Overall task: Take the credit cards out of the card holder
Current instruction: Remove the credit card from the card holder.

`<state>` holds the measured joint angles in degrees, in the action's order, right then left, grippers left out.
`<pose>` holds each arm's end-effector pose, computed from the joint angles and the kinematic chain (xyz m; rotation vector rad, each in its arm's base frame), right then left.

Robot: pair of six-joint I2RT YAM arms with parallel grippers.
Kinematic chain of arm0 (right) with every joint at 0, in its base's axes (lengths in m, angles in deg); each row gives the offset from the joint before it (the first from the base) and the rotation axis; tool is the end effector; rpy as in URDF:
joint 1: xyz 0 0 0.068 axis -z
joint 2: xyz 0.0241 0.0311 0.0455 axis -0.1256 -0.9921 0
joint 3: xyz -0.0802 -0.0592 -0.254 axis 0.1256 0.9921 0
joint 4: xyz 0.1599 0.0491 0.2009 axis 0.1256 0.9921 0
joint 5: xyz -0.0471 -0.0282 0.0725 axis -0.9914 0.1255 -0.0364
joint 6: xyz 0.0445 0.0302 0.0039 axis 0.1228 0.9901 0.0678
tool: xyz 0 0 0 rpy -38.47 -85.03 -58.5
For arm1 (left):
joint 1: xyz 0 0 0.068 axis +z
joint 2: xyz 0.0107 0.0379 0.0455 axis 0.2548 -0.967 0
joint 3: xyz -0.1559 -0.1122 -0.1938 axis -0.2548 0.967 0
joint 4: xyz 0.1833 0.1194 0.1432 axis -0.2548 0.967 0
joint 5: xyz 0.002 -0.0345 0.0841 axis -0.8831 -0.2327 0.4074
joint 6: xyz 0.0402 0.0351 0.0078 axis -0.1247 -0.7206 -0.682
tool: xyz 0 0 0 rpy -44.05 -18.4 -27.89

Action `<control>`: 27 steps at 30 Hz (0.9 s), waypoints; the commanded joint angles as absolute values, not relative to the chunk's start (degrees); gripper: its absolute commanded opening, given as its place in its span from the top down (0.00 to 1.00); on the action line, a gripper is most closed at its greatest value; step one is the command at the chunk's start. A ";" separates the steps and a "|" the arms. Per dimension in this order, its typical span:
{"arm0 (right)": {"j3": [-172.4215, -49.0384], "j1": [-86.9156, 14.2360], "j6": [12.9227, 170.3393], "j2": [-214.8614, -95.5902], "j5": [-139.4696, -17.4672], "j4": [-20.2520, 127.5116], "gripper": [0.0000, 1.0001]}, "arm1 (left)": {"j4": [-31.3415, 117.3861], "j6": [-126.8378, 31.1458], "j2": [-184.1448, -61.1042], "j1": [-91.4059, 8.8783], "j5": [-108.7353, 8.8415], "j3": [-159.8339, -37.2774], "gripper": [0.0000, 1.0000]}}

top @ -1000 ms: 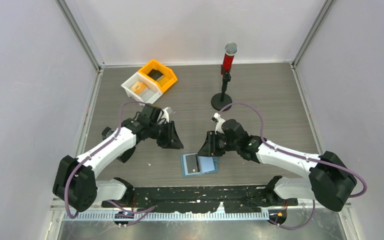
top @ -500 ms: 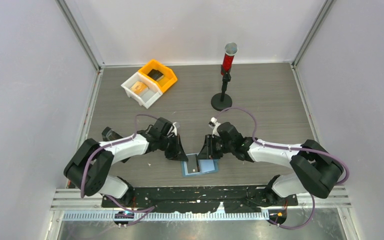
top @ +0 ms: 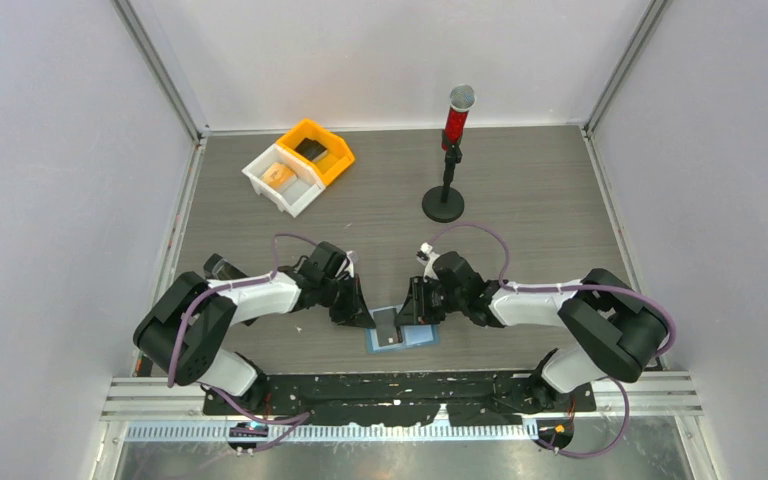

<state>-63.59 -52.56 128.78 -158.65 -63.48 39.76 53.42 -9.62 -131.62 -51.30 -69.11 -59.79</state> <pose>0.1730 0.1945 0.1342 -0.2565 2.5732 1.1591 0.1903 -0.1614 0.1328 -0.1412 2.8890 -1.0557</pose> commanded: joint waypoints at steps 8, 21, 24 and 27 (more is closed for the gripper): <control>-59.98 -52.93 130.29 -161.03 -62.88 31.34 0.67 | 53.17 -9.01 -132.14 -52.88 -64.74 -57.23 0.99; -55.65 -50.25 132.71 -156.38 -59.96 24.95 0.95 | 56.03 -9.18 -133.88 -53.27 -63.02 -58.69 0.99; -54.72 -49.44 132.14 -154.84 -59.34 25.82 0.95 | 56.80 -9.40 -134.73 -53.27 -62.86 -59.47 0.99; -53.82 -49.01 132.26 -154.03 -58.57 25.06 0.94 | 57.79 -9.74 -135.23 -53.58 -62.54 -60.62 0.99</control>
